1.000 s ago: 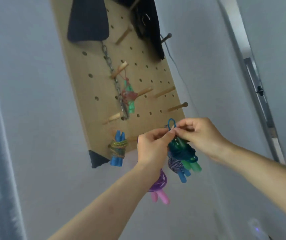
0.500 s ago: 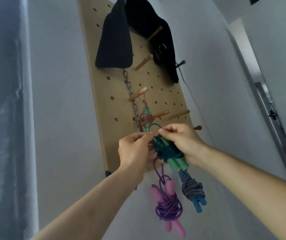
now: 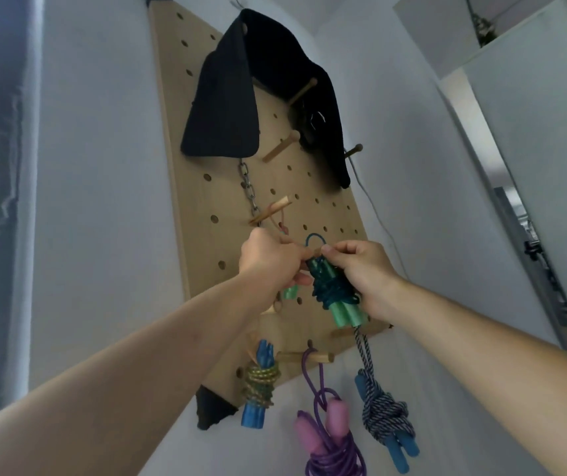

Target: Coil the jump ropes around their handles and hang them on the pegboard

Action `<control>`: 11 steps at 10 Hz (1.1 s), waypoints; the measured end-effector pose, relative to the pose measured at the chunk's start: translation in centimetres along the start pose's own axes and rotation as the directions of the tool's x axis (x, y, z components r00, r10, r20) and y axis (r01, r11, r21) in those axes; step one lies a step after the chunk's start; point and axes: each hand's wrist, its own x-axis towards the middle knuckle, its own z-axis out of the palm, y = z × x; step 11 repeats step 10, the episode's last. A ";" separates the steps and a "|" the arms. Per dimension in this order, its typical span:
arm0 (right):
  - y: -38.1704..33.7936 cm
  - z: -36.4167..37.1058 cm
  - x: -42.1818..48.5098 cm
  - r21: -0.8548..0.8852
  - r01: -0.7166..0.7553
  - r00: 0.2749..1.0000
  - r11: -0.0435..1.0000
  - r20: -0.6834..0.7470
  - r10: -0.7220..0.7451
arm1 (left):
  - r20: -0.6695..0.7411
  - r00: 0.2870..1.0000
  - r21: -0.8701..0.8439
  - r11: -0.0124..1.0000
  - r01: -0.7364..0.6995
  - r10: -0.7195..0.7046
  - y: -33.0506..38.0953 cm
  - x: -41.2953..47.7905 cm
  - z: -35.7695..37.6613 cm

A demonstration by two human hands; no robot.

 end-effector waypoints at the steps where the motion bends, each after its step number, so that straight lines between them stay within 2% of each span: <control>1: 0.8 -0.5 1.8 -0.043 -0.010 0.997 0.999 -0.079 0.006 | 0.018 1.000 0.068 0.998 -0.012 0.011 0.0 1.9 1.7; 3: 2.4 -1.5 4.6 0.039 -0.119 0.981 0.992 -0.149 0.124 | 0.029 0.999 0.179 0.984 0.016 -0.022 -0.3 5.3 4.8; 5: 3.5 -1.5 6.2 0.117 -0.204 0.974 0.972 -0.080 0.214 | -0.006 0.999 0.274 0.961 0.041 -0.041 -1.3 7.4 6.1; 6: 4.2 -1.3 6.3 0.128 -0.249 0.968 0.960 0.008 0.250 | -0.009 0.999 0.309 0.950 0.049 -0.048 -1.6 7.8 6.0; 8: 4.6 -0.6 6.4 -0.131 -0.168 0.985 0.977 0.007 0.171 | 0.025 0.999 0.427 0.904 0.028 -0.042 -1.2 7.9 5.3; 9: 4.0 -1.6 5.1 -0.236 -0.123 0.990 0.964 0.041 0.137 | 0.101 0.994 0.376 0.926 -0.007 -0.033 -0.6 6.6 4.4; 10: 3.3 -3.7 4.0 -0.293 -0.056 0.998 0.954 0.015 0.063 | 0.168 0.986 0.311 0.949 -0.058 0.005 0.4 5.6 2.7; 11: 3.3 -3.7 4.0 -0.293 -0.056 0.998 0.954 0.015 0.063 | 0.168 0.986 0.311 0.949 -0.058 0.005 0.4 5.6 2.7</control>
